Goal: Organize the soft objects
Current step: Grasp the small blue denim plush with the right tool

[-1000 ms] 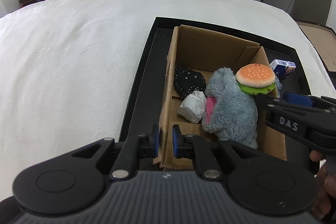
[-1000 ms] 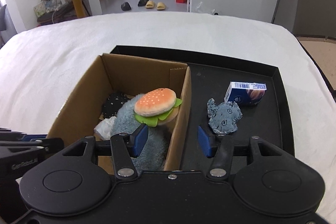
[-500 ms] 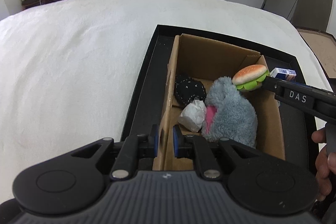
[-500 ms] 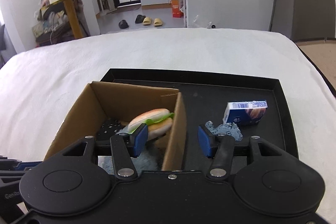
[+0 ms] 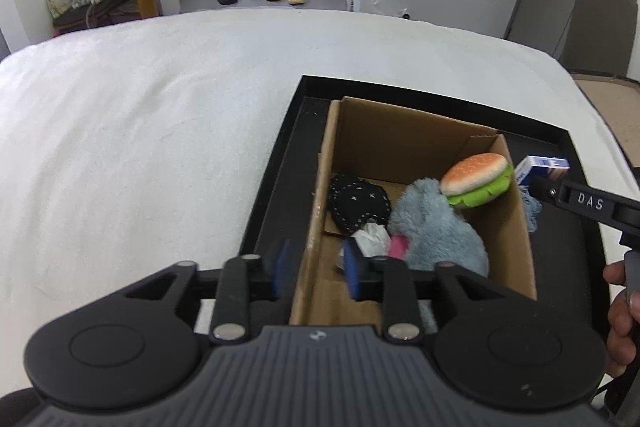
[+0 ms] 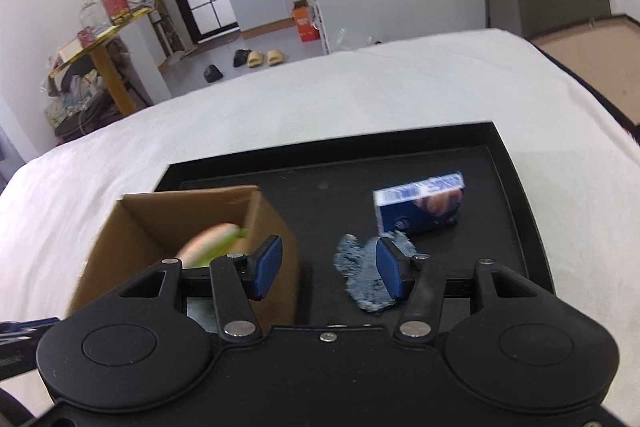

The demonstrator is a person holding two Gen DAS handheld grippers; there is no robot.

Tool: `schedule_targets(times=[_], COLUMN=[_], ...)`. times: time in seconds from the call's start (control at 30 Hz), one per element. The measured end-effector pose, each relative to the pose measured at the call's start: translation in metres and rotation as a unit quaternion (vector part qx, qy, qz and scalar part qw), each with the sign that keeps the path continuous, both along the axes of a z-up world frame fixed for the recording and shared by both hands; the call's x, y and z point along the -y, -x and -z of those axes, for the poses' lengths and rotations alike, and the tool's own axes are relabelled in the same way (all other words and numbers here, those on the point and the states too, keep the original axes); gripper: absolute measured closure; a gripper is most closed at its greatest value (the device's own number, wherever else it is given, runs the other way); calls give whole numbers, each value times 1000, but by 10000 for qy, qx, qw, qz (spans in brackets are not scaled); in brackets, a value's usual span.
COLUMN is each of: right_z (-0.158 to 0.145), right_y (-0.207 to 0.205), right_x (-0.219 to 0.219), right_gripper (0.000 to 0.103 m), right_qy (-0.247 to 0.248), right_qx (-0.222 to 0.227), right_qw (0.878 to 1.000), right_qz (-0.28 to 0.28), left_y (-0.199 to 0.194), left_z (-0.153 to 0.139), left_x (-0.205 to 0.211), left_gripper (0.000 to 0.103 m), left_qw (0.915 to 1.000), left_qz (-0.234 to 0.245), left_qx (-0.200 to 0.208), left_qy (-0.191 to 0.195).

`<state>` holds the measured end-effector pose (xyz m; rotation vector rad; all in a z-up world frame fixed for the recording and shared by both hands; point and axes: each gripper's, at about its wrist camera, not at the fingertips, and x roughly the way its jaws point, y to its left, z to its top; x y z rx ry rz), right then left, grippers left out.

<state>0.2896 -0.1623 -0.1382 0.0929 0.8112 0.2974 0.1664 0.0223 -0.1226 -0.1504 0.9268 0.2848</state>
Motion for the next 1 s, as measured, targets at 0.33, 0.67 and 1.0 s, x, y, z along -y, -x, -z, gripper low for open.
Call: schedule_targets(times=[0.33, 0.67, 1.0], right_z=[40, 63, 60], right_y=[-17, -28, -16], right_x=[15, 14, 23], right_gripper=[51, 55, 74], right_qy=[-145, 8, 70], right_qx=[-311, -365, -365], right_qw=[9993, 9991, 9987], right_qz=[152, 227, 362], left_y=[-16, -32, -34], left_z=[8, 18, 18], left_x=[17, 30, 39], left_gripper=[50, 48, 47], left_qw=[9976, 9944, 9935], left_qz=[-51, -123, -1], left_qx=[33, -150, -238], left_qy=[-693, -1042, -1114])
